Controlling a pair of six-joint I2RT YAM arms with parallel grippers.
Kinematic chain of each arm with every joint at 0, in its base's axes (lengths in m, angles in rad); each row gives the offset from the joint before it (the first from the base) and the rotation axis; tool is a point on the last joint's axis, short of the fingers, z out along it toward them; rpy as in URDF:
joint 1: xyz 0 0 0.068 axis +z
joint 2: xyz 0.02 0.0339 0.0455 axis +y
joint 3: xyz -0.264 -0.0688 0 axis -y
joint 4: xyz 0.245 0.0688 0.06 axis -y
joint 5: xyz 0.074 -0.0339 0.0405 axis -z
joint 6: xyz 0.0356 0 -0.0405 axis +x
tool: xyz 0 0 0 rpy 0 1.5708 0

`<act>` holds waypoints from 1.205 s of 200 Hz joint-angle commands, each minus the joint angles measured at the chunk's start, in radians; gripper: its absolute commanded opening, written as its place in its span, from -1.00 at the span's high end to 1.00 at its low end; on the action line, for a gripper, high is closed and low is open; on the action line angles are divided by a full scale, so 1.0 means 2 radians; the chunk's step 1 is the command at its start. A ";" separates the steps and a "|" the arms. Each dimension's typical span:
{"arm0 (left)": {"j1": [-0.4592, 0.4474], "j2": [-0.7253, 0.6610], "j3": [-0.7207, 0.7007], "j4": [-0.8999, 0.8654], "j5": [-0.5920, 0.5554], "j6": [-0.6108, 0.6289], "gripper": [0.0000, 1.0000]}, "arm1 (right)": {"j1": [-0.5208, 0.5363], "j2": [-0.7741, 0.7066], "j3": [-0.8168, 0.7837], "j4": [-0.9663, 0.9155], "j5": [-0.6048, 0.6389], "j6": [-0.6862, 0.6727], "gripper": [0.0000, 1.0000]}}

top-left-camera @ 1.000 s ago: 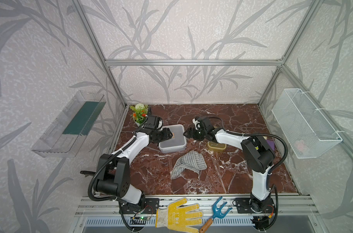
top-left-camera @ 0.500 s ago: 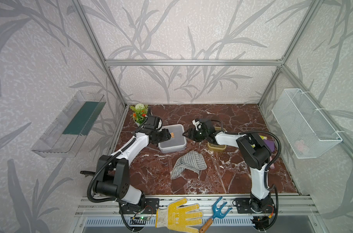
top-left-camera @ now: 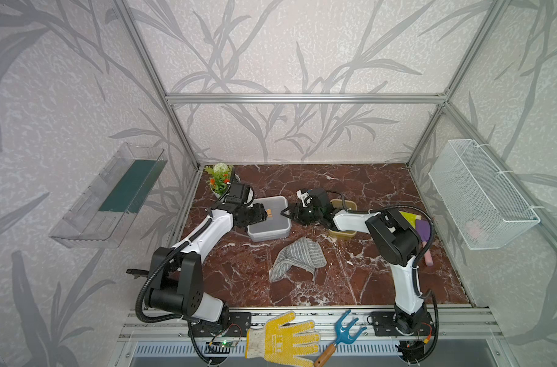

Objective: Wipe the insides of the lunch boxes
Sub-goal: Open the fastener of the lunch box.

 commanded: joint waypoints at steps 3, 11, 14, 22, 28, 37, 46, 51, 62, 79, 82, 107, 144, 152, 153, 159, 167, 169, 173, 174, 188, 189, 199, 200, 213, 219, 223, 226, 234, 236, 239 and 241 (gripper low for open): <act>0.005 -0.019 -0.007 -0.018 -0.004 0.009 -0.29 | -0.001 0.000 -0.003 0.005 -0.004 0.005 -0.24; 0.005 -0.020 -0.003 -0.021 -0.001 0.008 -0.29 | -0.004 0.000 -0.009 0.009 -0.004 0.009 -0.27; 0.004 -0.020 -0.003 -0.022 0.000 0.008 -0.29 | -0.005 -0.001 -0.011 0.010 -0.005 0.011 -0.28; 0.005 -0.020 0.000 -0.025 0.002 0.007 -0.29 | -0.011 0.000 -0.016 0.015 -0.011 0.015 -0.29; 0.005 -0.020 0.002 -0.027 0.005 0.007 -0.29 | -0.015 0.000 -0.020 0.020 -0.015 0.019 -0.29; 0.005 -0.022 0.005 -0.029 0.008 0.006 -0.29 | -0.020 0.000 -0.027 0.028 -0.019 0.024 -0.31; 0.003 -0.023 0.006 -0.030 0.012 0.006 -0.29 | -0.025 0.001 -0.029 0.031 -0.027 0.026 -0.32; 0.000 -0.024 0.007 -0.029 0.012 0.007 -0.29 | -0.026 0.002 -0.028 0.030 -0.031 0.026 -0.32; -0.011 -0.026 0.010 -0.031 0.002 0.010 -0.29 | -0.027 0.006 -0.026 0.030 -0.040 0.027 -0.33; -0.035 -0.024 0.017 -0.038 -0.023 0.018 -0.29 | -0.027 0.015 -0.024 0.041 -0.049 0.037 -0.31; -0.037 -0.023 0.018 -0.039 -0.024 0.018 -0.29 | -0.028 0.015 -0.025 0.042 -0.049 0.039 -0.30; -0.039 -0.023 0.010 -0.029 -0.020 0.007 -0.29 | -0.030 0.024 -0.029 0.070 -0.053 0.061 -0.26; -0.039 -0.013 0.017 -0.039 -0.023 0.011 -0.29 | -0.030 0.057 -0.029 0.141 -0.073 0.106 -0.09; -0.040 -0.010 0.018 -0.041 -0.025 0.012 -0.29 | -0.030 0.058 -0.028 0.142 -0.074 0.106 -0.08; -0.040 -0.009 0.018 -0.041 -0.026 0.012 -0.29 | -0.029 0.057 -0.028 0.141 -0.074 0.106 -0.08; -0.040 -0.008 0.018 -0.041 -0.027 0.013 -0.29 | -0.029 0.055 -0.027 0.137 -0.073 0.103 -0.08; -0.040 -0.005 0.018 -0.041 -0.029 0.014 -0.29 | -0.029 0.053 -0.027 0.131 -0.073 0.098 -0.08; -0.041 -0.005 0.018 -0.041 -0.030 0.015 -0.29 | -0.028 0.053 -0.027 0.129 -0.074 0.097 -0.08; -0.041 -0.004 0.018 -0.042 -0.031 0.015 -0.29 | -0.028 0.052 -0.026 0.127 -0.074 0.096 -0.08; -0.041 -0.003 0.018 -0.041 -0.031 0.015 -0.29 | -0.028 0.052 -0.026 0.127 -0.074 0.095 -0.08; -0.041 0.000 0.017 -0.039 -0.033 0.017 -0.29 | -0.027 0.054 -0.026 0.125 -0.077 0.096 -0.08; -0.041 0.001 0.017 -0.039 -0.034 0.017 -0.29 | -0.027 0.055 -0.026 0.125 -0.078 0.097 -0.08; -0.041 0.005 0.017 -0.039 -0.035 0.018 -0.29 | -0.027 0.059 -0.026 0.133 -0.080 0.102 -0.08; -0.041 0.006 0.017 -0.039 -0.035 0.018 -0.29 | -0.027 0.060 -0.026 0.135 -0.080 0.104 -0.08; -0.041 0.011 0.018 -0.042 -0.041 0.017 -0.29 | -0.027 0.067 -0.024 0.152 -0.085 0.116 -0.08; -0.041 0.013 0.018 -0.045 -0.047 0.016 -0.29 | -0.026 0.071 -0.024 0.162 -0.088 0.124 -0.08; -0.041 0.014 0.019 -0.047 -0.050 0.015 -0.29 | -0.026 0.074 -0.023 0.170 -0.090 0.130 -0.08; -0.041 0.014 0.019 -0.048 -0.054 0.014 -0.29 | -0.025 0.075 -0.022 0.176 -0.091 0.133 -0.08; -0.041 0.014 0.018 -0.048 -0.058 0.014 -0.29 | -0.025 0.079 -0.022 0.193 -0.093 0.143 -0.07; -0.041 0.013 0.017 -0.048 -0.058 0.014 -0.29 | -0.025 0.079 -0.022 0.196 -0.094 0.145 -0.07; -0.041 0.013 0.017 -0.047 -0.058 0.014 -0.29 | -0.024 0.080 -0.022 0.198 -0.094 0.147 -0.07; -0.041 0.012 0.017 -0.047 -0.057 0.013 -0.29 | -0.024 0.080 -0.021 0.199 -0.095 0.147 -0.07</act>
